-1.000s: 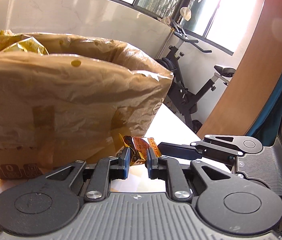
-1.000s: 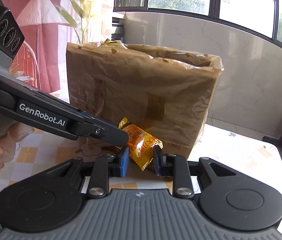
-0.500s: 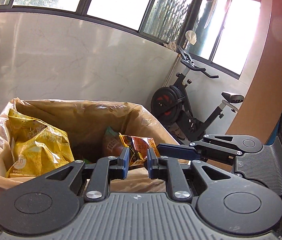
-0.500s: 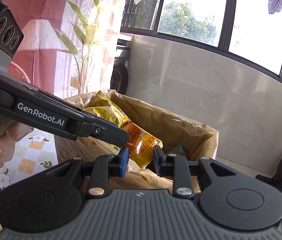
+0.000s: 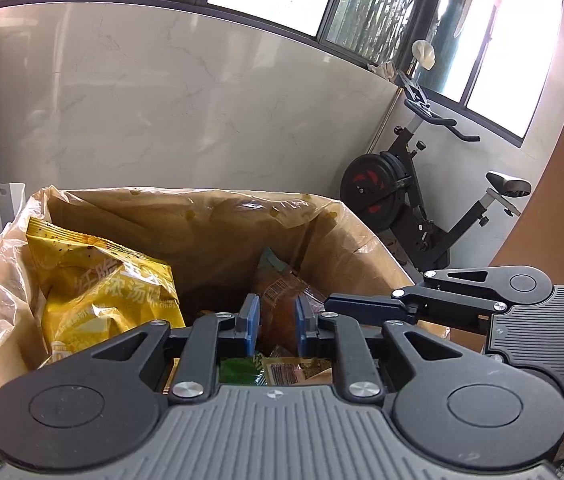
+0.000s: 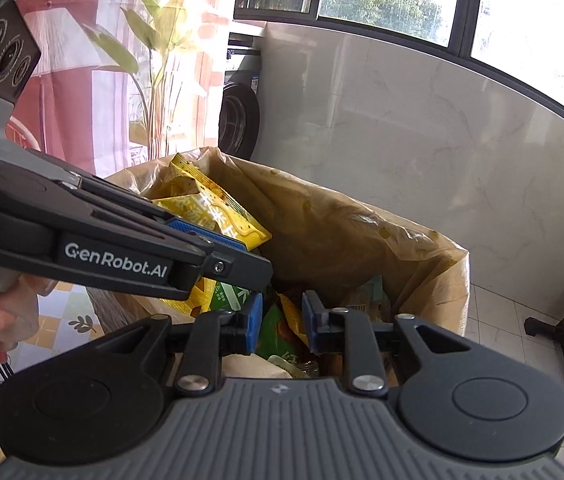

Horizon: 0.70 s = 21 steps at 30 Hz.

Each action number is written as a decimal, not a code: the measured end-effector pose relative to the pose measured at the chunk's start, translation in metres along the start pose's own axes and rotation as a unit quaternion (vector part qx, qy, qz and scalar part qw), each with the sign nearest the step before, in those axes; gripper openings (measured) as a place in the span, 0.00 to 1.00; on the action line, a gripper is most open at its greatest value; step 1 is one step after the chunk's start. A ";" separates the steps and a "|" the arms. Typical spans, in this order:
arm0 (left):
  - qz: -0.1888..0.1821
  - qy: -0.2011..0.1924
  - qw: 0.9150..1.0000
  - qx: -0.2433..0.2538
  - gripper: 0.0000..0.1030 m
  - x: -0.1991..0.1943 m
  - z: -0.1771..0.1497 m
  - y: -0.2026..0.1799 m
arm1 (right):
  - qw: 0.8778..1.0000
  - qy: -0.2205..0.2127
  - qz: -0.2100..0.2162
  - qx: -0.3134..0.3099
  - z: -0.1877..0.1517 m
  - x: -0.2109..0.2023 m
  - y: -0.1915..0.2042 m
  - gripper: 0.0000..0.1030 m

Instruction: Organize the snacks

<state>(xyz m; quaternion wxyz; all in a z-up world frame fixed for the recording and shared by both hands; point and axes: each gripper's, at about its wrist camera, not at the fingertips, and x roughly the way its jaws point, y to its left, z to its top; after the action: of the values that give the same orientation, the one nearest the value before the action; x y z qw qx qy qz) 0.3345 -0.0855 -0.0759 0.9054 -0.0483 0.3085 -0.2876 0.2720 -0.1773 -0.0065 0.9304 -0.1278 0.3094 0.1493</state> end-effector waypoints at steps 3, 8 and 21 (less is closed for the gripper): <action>0.027 0.002 1.000 0.002 0.32 -0.011 0.001 0.003 | 1.000 -0.004 -0.006 0.006 0.002 -0.005 -0.003 0.36; 0.059 -0.017 0.998 0.022 0.57 -0.036 0.005 0.001 | 0.999 -0.025 -0.022 0.025 0.005 -0.029 -0.005 0.64; 0.137 -0.080 0.987 0.014 0.85 -0.137 0.016 -0.013 | 0.986 -0.107 -0.078 0.102 0.013 -0.124 0.019 0.91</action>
<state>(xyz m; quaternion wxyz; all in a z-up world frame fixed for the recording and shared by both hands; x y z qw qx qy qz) 0.2493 -0.0221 0.0133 0.9585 -0.0156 0.2351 -0.1605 0.1774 -0.1802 0.0767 0.9751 -0.0397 0.2108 0.0567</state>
